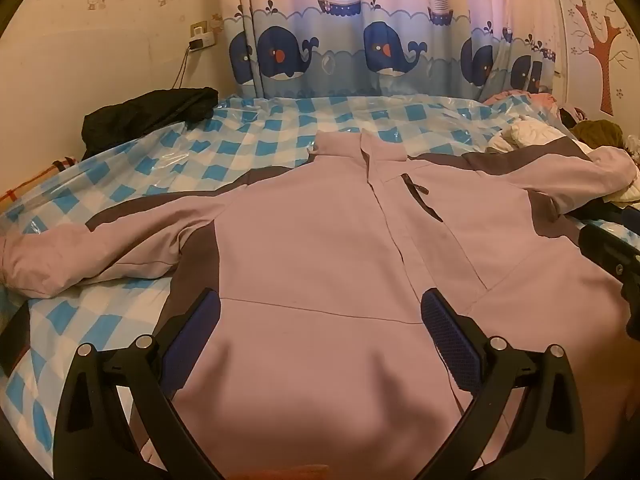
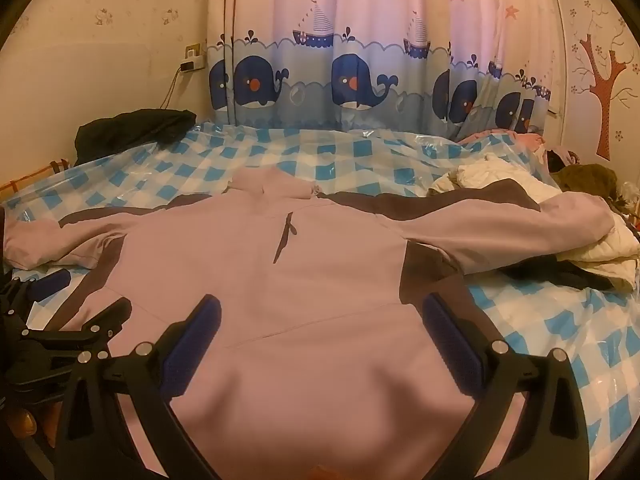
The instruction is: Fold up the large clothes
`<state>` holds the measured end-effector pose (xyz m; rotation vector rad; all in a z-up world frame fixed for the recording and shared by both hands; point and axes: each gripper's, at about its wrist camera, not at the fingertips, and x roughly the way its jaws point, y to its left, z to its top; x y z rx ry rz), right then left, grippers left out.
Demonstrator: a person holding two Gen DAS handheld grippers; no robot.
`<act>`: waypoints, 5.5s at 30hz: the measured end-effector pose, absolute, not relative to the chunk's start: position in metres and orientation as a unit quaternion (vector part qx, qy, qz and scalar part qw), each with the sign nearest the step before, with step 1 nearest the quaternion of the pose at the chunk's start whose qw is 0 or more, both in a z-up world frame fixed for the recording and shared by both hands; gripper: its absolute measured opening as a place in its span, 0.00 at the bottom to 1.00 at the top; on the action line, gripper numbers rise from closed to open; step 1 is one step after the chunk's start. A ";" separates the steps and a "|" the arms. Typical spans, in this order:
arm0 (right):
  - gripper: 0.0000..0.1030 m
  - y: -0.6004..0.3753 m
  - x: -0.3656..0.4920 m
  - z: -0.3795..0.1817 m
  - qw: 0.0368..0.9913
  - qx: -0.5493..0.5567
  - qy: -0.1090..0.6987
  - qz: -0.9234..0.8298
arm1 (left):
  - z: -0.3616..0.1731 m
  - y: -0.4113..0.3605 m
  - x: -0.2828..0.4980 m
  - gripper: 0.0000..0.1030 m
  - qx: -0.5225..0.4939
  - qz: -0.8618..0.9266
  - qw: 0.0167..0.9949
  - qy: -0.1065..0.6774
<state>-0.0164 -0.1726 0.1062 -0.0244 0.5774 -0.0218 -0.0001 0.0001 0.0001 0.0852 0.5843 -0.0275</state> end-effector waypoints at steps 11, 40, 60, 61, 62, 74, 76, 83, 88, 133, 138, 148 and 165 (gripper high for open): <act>0.94 -0.174 -0.017 0.108 0.959 -0.008 0.284 -0.010 | 0.000 0.000 0.000 0.94 0.043 -0.013 0.956 0.289; 0.94 -0.179 -0.011 0.103 0.954 0.004 0.298 -0.019 | -0.005 0.002 0.001 0.94 0.037 -0.014 0.952 0.304; 0.94 -0.189 -0.011 0.113 0.953 0.013 0.301 -0.018 | -0.013 -0.002 0.002 0.94 0.034 -0.019 0.949 0.313; 0.94 -0.189 -0.012 0.115 0.954 0.010 0.299 -0.019 | -0.012 -0.002 0.002 0.94 0.034 -0.019 0.949 0.313; 0.94 -0.189 -0.012 0.116 0.955 0.009 0.297 -0.020 | -0.013 -0.002 0.002 0.94 0.033 -0.020 0.949 0.314; 0.94 -0.192 -0.016 0.125 0.958 -0.004 0.282 -0.044 | -0.012 0.000 0.005 0.94 0.032 -0.020 0.948 0.316; 0.94 -0.190 -0.016 0.129 0.959 -0.018 0.278 -0.045 | -0.013 0.000 0.006 0.94 0.032 -0.021 0.948 0.316; 0.94 -0.200 -0.015 0.132 0.958 0.002 0.285 -0.026 | -0.013 -0.002 0.006 0.94 0.032 -0.023 0.947 0.320; 0.94 -0.218 -0.014 0.143 0.960 0.015 0.278 -0.037 | -0.015 -0.001 0.007 0.94 0.028 -0.025 0.946 0.321; 0.94 -0.442 0.025 0.139 0.914 0.255 0.309 -0.068 | 0.002 -0.004 0.026 0.94 0.010 -0.002 0.949 0.315; 0.94 -0.517 0.040 0.126 0.885 0.353 0.289 -0.089 | -0.002 -0.003 0.024 0.94 0.004 -0.012 0.949 0.316; 0.94 -0.607 0.065 0.097 0.832 0.482 0.248 -0.118 | -0.001 -0.004 0.018 0.94 -0.001 -0.016 0.951 0.308; 0.27 -0.674 0.097 0.055 0.799 0.539 0.237 -0.117 | 0.004 -0.006 0.012 0.94 0.002 -0.018 0.957 0.289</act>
